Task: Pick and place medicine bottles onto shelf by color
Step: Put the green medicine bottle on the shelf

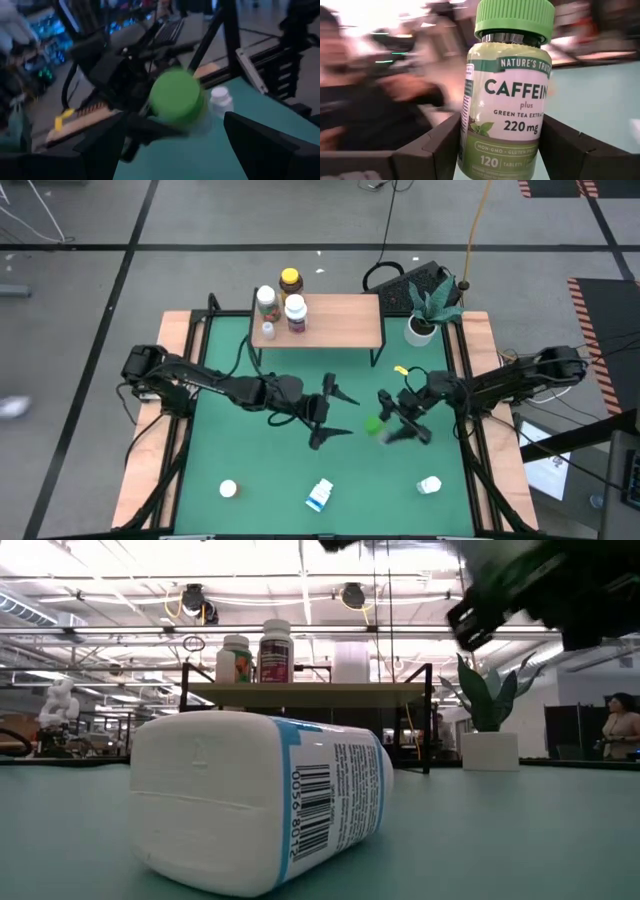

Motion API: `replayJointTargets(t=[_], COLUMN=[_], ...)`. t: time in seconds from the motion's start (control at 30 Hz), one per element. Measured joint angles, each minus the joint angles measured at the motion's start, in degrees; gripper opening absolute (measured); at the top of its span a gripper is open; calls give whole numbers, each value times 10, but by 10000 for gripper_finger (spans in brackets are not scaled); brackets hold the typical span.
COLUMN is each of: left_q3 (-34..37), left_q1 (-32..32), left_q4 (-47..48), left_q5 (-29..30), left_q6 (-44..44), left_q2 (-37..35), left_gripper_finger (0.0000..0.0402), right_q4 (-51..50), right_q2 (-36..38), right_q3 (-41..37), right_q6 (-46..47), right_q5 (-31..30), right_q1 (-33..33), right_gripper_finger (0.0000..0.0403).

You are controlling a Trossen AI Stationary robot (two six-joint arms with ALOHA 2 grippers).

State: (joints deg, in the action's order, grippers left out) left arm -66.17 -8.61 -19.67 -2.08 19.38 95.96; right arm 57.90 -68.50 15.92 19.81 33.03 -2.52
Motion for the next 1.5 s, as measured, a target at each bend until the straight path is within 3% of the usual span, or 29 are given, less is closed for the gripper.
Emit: replayJointTargets(t=[0.13, 0.23, 0.37, 0.63, 0.77, 1.03, 1.23, 1.5], left_q3=[2, 1, 1, 1, 1, 1, 2, 2], left_q1=[11, 18, 27, 60, 77, 83, 85, 85], left_q4=[33, 71, 77, 74, 57, -43, -53, -44], left_q5=[37, 70, 94, 114, 114, 116, 169, 192], left_q6=[-41, -67, -100, -225, -269, -283, -301, -314], left_q2=[1, -4, -11, -10, -3, 55, 62, 61], left_gripper_finger=[337, 337, 337, 337, 337, 337, 337, 337], right_q4=[-1, -3, -21, -30, -17, 49, 49, 66], right_q2=[-43, -58, -62, -62, -65, -131, -196, -198], right_q3=[11, 14, 14, 14, 14, 32, 73, 80], right_q6=[-64, -104, -146, -246, -289, -327, -345, -342], right_q5=[-77, -170, -337, -730, -845, -871, -867, -869], right_q1=[-1, -5, -24, -101, -124, -130, -130, -131], right_gripper_finger=[221, 221, 221, 222, 222, 222, 222, 222])
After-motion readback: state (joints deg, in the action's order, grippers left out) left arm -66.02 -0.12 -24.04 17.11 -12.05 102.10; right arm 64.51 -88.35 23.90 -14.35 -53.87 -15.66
